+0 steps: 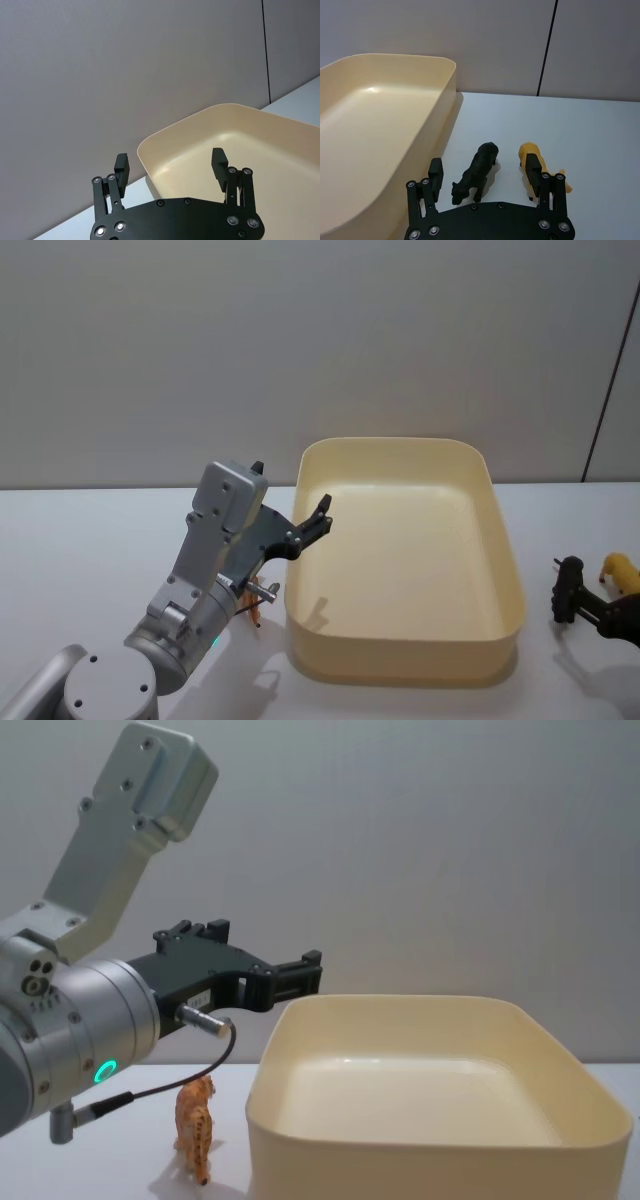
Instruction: Pick up the toy alternately with two hands and place it into the central storage box.
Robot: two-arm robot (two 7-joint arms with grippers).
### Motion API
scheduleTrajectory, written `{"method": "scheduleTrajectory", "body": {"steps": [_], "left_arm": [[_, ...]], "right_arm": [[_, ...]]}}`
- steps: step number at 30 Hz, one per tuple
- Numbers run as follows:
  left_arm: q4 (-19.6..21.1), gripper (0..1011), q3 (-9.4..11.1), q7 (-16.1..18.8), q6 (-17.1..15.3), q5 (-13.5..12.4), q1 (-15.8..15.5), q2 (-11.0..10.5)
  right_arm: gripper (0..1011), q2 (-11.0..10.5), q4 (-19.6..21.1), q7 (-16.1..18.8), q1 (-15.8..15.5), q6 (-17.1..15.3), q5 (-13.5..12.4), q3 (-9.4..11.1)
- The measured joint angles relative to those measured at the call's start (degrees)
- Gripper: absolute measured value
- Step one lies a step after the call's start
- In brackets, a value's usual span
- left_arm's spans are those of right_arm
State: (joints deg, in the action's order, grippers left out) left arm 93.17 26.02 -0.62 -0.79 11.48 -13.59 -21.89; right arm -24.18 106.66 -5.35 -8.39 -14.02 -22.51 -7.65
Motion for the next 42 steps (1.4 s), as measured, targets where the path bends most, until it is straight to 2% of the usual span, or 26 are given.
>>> {"method": "scheduleTrajectory", "body": {"steps": [22, 36, 38, 42], "left_arm": [[0.0, 1001, 0.0, 0.0, 0.0, 0.0, 0.0, 0.0], [0.0, 1001, 0.0, 0.0, 0.0, 0.0, 0.0, 0.0], [0.0, 1001, 0.0, 0.0, 0.0, 0.0, 0.0, 0.0], [0.0, 1001, 0.0, 0.0, 0.0, 0.0, 0.0, 0.0]], "right_arm": [[1001, 4.5, -7.6, 2.7, 5.8, -4.3, 0.5, -1.8], [1001, 7.1, -11.8, 1.9, 8.6, -4.4, 2.7, -2.9], [994, 7.3, -12.1, 1.8, 8.8, -4.3, 2.9, -3.0], [881, 7.7, -12.8, 1.6, 9.3, -4.1, 3.4, -3.2]]}}
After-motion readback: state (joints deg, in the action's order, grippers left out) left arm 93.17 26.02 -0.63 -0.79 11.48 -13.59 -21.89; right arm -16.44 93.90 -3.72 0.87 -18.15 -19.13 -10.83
